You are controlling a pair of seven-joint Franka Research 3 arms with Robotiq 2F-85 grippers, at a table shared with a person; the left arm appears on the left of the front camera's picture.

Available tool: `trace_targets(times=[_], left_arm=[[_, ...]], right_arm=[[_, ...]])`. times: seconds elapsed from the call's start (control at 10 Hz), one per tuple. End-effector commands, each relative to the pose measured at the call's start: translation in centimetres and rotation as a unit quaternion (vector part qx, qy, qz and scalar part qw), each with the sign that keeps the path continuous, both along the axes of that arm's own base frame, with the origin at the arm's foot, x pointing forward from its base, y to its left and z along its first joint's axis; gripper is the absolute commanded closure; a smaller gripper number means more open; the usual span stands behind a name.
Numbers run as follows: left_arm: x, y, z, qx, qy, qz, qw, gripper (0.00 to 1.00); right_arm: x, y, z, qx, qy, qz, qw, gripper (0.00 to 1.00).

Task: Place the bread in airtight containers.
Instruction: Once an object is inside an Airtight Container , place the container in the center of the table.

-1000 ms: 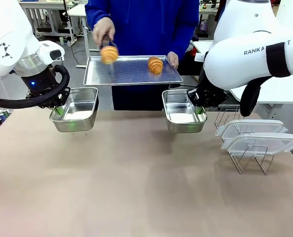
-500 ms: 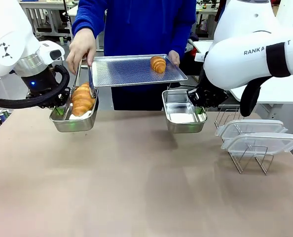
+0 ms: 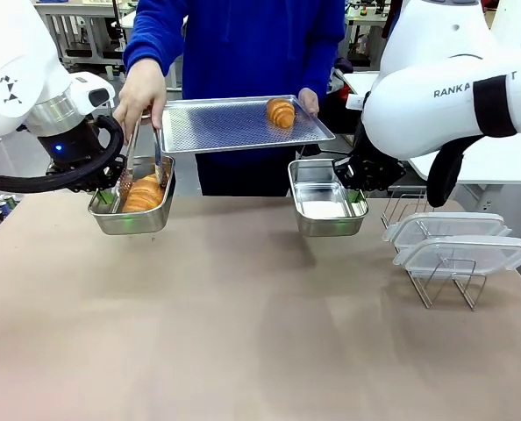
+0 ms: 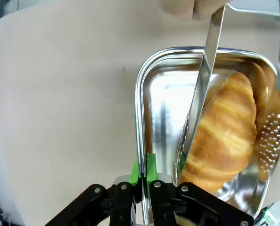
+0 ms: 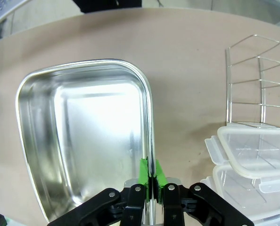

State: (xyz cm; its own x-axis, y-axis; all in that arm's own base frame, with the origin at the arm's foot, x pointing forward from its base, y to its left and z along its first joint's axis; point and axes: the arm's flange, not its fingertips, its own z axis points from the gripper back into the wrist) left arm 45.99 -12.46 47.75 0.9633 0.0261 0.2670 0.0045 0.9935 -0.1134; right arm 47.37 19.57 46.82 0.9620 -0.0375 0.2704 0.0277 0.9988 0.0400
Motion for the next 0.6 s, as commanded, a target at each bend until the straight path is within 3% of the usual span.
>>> trace_targets(times=[0.0, 0.5], left_arm=[[0.01, -0.02, 0.45, -0.002, -0.006, 0.001, 1.000, 1.00], [0.01, -0.02, 0.45, -0.002, -0.006, 0.001, 1.000, 1.00]], right_arm=[[0.07, -0.12, 0.30, -0.002, -0.005, 0.001, 1.000, 1.00], [0.07, -0.12, 0.30, -0.002, -0.005, 0.001, 1.000, 1.00]])
